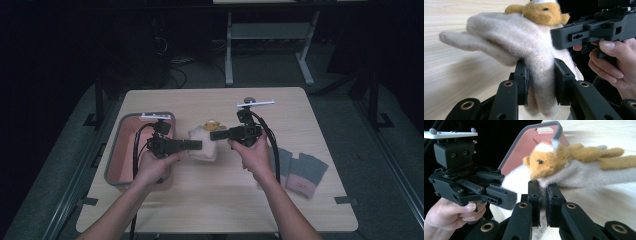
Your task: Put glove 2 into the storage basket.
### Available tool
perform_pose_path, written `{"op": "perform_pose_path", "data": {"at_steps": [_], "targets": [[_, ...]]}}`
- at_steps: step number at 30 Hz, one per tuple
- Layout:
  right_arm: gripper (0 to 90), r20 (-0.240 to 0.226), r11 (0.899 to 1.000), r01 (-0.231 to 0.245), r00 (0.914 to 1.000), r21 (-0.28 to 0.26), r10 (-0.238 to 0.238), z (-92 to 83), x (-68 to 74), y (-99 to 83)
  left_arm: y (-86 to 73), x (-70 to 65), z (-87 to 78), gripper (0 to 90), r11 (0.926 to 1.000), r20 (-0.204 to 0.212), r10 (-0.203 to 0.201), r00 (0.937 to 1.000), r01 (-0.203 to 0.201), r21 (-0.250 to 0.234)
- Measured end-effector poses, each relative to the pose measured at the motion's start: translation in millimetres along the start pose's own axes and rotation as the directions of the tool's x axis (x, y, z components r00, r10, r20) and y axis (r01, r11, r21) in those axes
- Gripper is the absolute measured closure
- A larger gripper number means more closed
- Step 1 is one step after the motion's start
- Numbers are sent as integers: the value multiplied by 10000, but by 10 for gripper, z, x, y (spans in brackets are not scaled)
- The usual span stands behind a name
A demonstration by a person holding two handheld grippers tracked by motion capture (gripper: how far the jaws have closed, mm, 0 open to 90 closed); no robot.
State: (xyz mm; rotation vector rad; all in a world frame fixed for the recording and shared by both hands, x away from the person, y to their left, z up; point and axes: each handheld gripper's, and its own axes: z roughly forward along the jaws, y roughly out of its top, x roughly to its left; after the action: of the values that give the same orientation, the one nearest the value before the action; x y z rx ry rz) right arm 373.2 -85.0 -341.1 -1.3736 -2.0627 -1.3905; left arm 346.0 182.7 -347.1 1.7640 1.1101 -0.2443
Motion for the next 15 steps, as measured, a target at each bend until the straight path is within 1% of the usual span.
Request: {"op": "perform_pose_path", "data": {"at_steps": [1, 2, 3, 6, 10, 12, 14, 15], "targets": [[837, -15, 10000, 58, 10000, -19, -58, 5, 15, 15, 6, -1, -12, 680, 10000, 3, -25, 10000, 25, -22], [837, 8, 10000, 70, 10000, 1, -70, 6, 30, 27, 18, 1, -37, 680, 10000, -24, 39, 10000, -39, -53], [837, -55, 9999, 121, 9999, -36, -121, 14, 48, 44, 27, -7, -57, 680, 10000, -46, -3, 10000, 2, -73], [837, -98, 9998, 195, 9998, -51, -196, 29, 89, 81, 60, -7, -118, 680, 9998, -88, 150, 9998, -151, -138], [837, -231, 9996, 251, 9994, -99, -254, 54, 141, 137, 98, -9, -183, 680, 9997, -104, 72, 9999, -74, -233], [837, -255, 9997, 231, 9994, -83, -233, 66, 165, 160, 114, -4, -222, 680, 9996, -128, 118, 9998, -121, -261], [837, -296, 9996, 285, 9991, -73, -287, 86, 196, 189, 136, 8, -273, 680, 9995, -137, 113, 9998, -117, -306], [838, -319, 9994, 328, 9989, -73, -330, 101, 216, 210, 144, 16, -291, 680, 9993, -126, 176, 9998, -180, -321]]}}
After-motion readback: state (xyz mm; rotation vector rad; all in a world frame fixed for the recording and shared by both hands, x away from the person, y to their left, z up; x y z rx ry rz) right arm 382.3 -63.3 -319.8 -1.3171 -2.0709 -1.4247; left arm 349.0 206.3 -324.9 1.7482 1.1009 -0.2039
